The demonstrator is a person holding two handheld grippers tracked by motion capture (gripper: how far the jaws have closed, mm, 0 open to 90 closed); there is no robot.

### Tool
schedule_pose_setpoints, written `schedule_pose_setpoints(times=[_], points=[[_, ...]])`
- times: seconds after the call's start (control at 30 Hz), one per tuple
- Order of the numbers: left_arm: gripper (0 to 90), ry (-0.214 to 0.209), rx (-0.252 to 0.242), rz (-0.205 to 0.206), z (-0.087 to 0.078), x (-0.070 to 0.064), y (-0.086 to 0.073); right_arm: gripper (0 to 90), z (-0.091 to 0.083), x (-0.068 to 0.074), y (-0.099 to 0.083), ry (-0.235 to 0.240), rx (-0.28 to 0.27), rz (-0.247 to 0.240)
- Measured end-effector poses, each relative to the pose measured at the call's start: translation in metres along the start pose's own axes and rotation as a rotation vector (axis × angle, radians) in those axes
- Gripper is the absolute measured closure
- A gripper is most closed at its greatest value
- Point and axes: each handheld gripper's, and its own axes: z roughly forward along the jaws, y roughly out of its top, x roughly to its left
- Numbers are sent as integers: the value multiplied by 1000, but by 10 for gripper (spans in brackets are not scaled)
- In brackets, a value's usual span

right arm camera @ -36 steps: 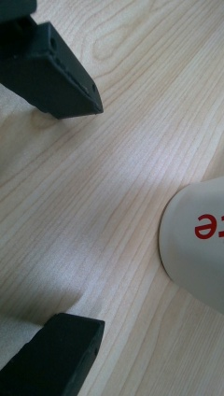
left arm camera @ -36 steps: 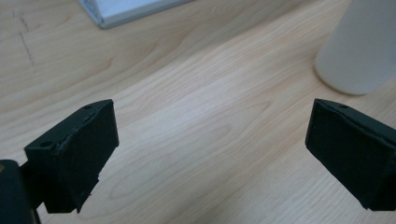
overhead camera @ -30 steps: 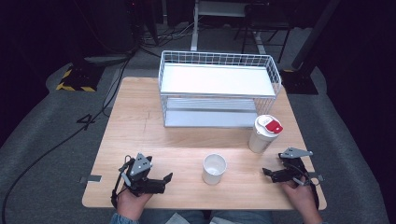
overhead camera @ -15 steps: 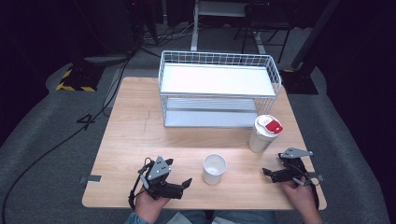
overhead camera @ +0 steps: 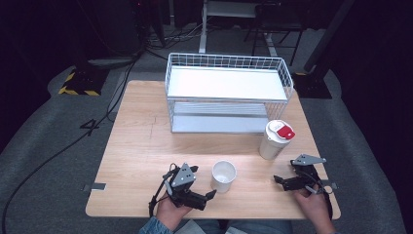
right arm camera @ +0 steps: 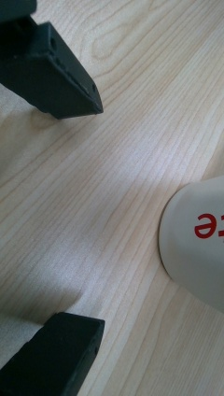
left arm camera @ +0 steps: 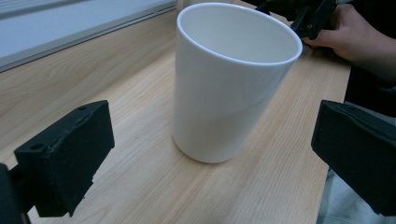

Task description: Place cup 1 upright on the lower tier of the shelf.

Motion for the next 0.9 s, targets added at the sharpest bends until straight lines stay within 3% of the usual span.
schedule_pose_setpoints(times=[0.37,0.67,0.9], points=[[0,-17,27,20,28,-4,3,3,0,0,0,-3,0,3],[13,-8,50,37,49,-7,2,3,0,0,0,-6,1,4],[72,7,86,53,62,-8,-1,3,0,0,0,-6,1,4]])
